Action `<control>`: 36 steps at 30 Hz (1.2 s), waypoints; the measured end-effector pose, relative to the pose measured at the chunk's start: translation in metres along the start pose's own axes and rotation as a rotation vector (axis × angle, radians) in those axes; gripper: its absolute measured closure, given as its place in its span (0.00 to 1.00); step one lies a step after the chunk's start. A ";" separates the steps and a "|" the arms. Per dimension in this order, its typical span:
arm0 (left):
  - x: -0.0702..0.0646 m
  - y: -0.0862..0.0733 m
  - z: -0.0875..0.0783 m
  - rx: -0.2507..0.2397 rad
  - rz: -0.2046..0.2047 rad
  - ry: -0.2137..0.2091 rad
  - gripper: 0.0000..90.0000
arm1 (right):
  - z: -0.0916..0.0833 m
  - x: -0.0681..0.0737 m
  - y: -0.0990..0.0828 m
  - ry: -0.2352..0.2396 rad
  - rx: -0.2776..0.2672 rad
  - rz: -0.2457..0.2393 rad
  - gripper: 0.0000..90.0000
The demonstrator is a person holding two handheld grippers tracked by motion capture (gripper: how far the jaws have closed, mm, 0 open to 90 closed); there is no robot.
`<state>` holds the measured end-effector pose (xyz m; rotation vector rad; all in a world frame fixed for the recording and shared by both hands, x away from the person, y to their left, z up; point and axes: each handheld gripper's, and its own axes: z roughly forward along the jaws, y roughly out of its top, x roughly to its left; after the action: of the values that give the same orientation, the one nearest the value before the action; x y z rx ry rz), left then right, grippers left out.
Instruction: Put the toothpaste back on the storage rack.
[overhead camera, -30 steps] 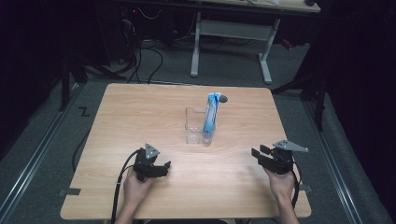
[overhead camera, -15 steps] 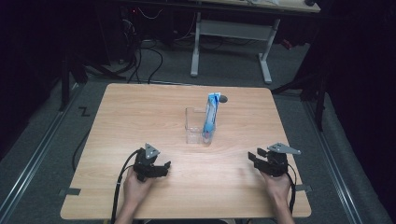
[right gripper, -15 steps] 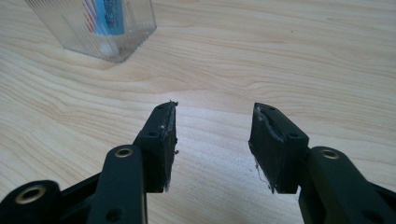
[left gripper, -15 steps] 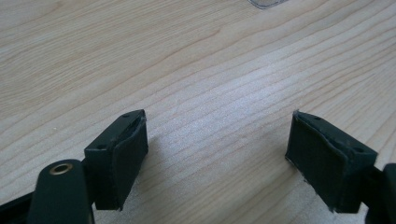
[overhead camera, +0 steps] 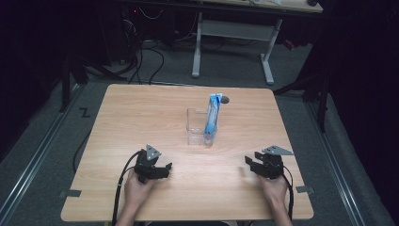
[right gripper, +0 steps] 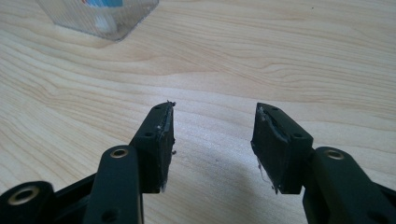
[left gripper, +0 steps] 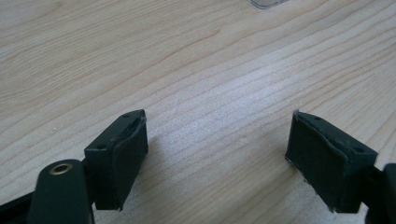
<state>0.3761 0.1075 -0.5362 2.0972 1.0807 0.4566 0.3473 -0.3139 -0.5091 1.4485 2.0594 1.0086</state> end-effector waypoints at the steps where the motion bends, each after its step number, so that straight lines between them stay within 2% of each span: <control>1: 0.000 0.000 0.000 0.000 0.000 0.000 0.23 | 0.001 0.001 0.000 -0.001 0.008 -0.002 0.54; 8: 0.000 0.000 0.000 0.000 -0.001 0.000 0.23 | 0.011 0.006 0.000 -0.004 0.045 -0.035 0.53; 18: 0.000 0.000 0.000 0.000 0.000 0.000 0.23 | 0.025 0.012 -0.002 -0.009 0.080 -0.050 0.52; 25: 0.000 0.000 0.000 0.000 -0.001 0.000 0.23 | 0.028 0.015 -0.002 -0.016 0.073 -0.063 0.51; 27: 0.000 0.000 0.000 0.000 0.000 0.000 0.23 | 0.030 0.017 -0.002 -0.029 0.067 -0.089 0.49; 29: 0.000 0.000 0.000 0.000 0.000 0.000 0.23 | 0.032 0.018 -0.002 -0.026 0.052 -0.088 0.46; 36: 0.000 0.000 0.000 0.000 0.000 0.000 0.23 | 0.035 0.018 -0.001 -0.028 0.052 -0.085 0.44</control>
<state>0.3760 0.1076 -0.5362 2.0967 1.0814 0.4569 0.3643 -0.2862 -0.5309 1.3797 2.1228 0.9023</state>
